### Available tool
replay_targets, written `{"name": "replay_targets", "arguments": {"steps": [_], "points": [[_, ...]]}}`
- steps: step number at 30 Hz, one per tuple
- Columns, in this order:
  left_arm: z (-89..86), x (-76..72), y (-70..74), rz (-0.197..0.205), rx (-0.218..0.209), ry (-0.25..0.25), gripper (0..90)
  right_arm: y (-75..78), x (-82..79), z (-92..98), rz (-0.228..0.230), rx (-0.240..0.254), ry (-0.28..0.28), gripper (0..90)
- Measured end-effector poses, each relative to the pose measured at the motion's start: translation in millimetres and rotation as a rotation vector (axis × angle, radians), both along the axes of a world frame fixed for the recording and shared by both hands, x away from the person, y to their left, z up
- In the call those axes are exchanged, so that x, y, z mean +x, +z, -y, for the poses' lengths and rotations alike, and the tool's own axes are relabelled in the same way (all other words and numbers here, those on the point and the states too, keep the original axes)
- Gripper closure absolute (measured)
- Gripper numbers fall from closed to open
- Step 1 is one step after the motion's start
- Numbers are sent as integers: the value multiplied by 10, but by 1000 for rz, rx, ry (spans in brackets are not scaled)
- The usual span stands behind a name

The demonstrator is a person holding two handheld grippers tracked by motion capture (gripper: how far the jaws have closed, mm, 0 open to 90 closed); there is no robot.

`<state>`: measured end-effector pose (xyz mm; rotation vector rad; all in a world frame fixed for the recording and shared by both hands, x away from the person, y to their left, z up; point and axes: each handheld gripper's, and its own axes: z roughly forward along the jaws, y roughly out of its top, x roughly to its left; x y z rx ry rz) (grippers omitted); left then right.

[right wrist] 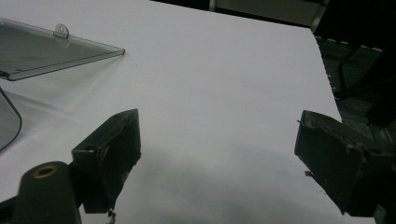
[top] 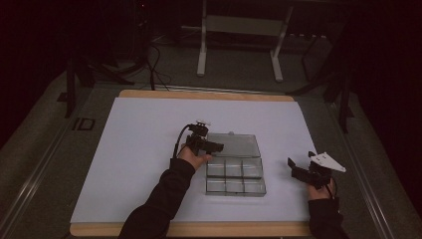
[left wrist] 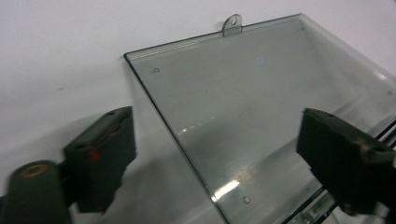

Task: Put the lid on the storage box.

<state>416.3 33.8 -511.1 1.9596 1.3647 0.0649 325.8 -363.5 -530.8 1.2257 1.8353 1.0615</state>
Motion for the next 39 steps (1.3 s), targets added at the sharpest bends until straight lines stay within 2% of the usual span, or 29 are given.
{"name": "replay_targets", "arguments": {"steps": [2,4,5,6,8,10,11,13,14,15,16,17,19,25,29,32,36,39], "points": [[-5,6,-15,-9,-4,2,156,0,0,-1,0,0,0,142],[0,14,-41,-36,-1,-8,185,-1,2,-2,-1,0,0,142],[-2,16,-53,-46,-14,-13,188,0,2,-2,-2,0,0,142],[-11,28,-65,-71,-42,-7,210,-1,1,-3,0,-2,0,142],[-10,30,-65,-70,-46,-14,214,-1,1,-3,0,-2,0,142],[-5,45,-75,-100,-77,-35,240,-1,1,-4,-1,-3,0,142],[-5,45,-75,-100,-77,-35,242,-1,1,-4,-1,-3,0,142],[-25,70,-97,-141,-117,-62,247,-1,3,-7,-4,-6,1,142],[-37,80,-97,-149,-120,-77,247,-1,3,-7,-4,-6,1,142],[-69,101,-97,-176,-140,-89,276,-1,4,-11,-5,-8,-1,142],[-69,101,-97,-176,-140,-89,291,-1,4,-11,-5,-8,-1,142],[-102,117,-108,-203,-170,-88,313,-1,7,-12,-7,-13,0,142],[-126,123,-117,-206,-180,-90,334,-1,7,-14,-7,-14,-1,142],[-198,98,-102,-186,-210,-84,435,-1,13,-29,-14,-27,-6,142],[-249,72,-67,-150,-229,-96,513,2,23,-37,-21,-37,-3,143],[-322,58,-29,-114,-252,-110,606,10,40,-65,-33,-48,2,143],[-366,22,22,-67,-262,-124,683,68,74,-140,-29,-65,34,142],[-410,-5,43,-37,-287,-142,733,164,86,-236,-5,-48,76,141]]}}
